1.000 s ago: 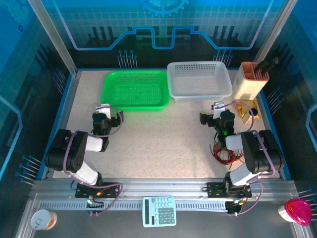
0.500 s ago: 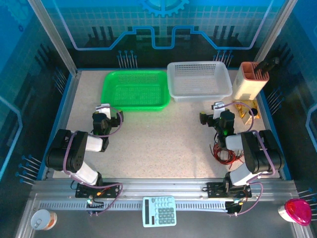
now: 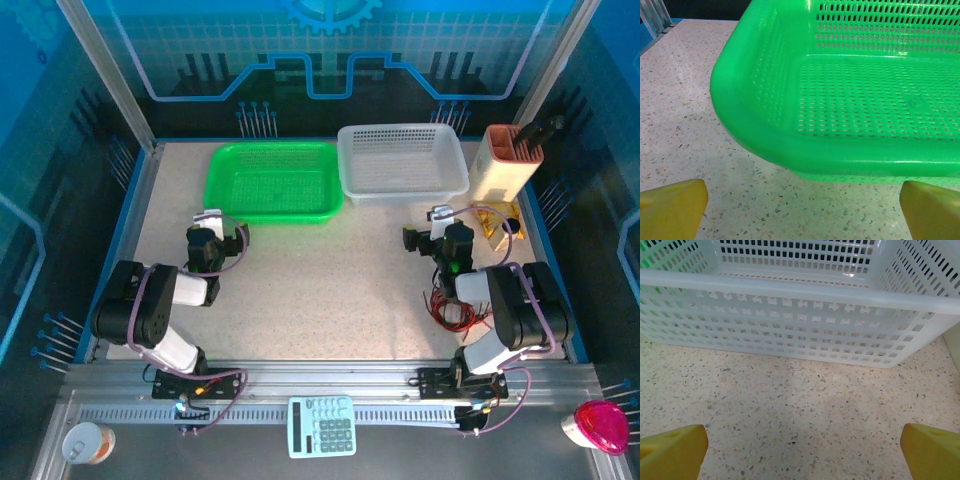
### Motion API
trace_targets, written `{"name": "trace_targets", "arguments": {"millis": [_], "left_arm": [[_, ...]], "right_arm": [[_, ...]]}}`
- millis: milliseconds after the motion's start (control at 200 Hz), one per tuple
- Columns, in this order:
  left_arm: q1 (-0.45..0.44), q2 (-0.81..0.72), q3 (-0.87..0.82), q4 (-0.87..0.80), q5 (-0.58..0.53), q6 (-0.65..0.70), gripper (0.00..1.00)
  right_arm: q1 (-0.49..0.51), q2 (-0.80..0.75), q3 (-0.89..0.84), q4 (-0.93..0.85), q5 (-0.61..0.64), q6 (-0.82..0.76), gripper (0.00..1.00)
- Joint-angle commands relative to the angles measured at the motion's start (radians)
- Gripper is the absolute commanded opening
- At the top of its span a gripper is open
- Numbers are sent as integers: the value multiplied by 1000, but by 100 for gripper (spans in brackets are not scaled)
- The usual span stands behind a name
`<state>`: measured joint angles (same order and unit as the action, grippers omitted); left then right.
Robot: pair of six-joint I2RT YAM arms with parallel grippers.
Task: Untangle the cables
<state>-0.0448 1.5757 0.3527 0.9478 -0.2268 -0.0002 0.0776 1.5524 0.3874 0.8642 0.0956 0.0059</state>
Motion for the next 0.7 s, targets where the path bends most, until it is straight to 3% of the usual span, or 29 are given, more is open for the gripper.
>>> {"name": "trace_targets", "arguments": {"millis": [0, 175, 385, 530, 650, 695], "left_arm": [[16, -20, 26, -9, 32, -10, 99], [17, -20, 23, 0, 35, -9, 99], [17, -117, 59, -148, -32, -32, 99], [17, -232, 84, -282, -69, -45, 99], [17, -342, 78, -303, -97, -61, 99], [17, -384, 97, -364, -106, -78, 99]], "right_arm": [[-15, -15, 18, 6, -13, -9, 100], [-17, -19, 22, 6, -25, -8, 100], [23, -223, 148, -353, 64, -11, 100], [24, -376, 236, -552, 56, 211, 100], [-15, -452, 339, -748, -158, 509, 100], [-17, -460, 357, -758, -239, 550, 100]]}}
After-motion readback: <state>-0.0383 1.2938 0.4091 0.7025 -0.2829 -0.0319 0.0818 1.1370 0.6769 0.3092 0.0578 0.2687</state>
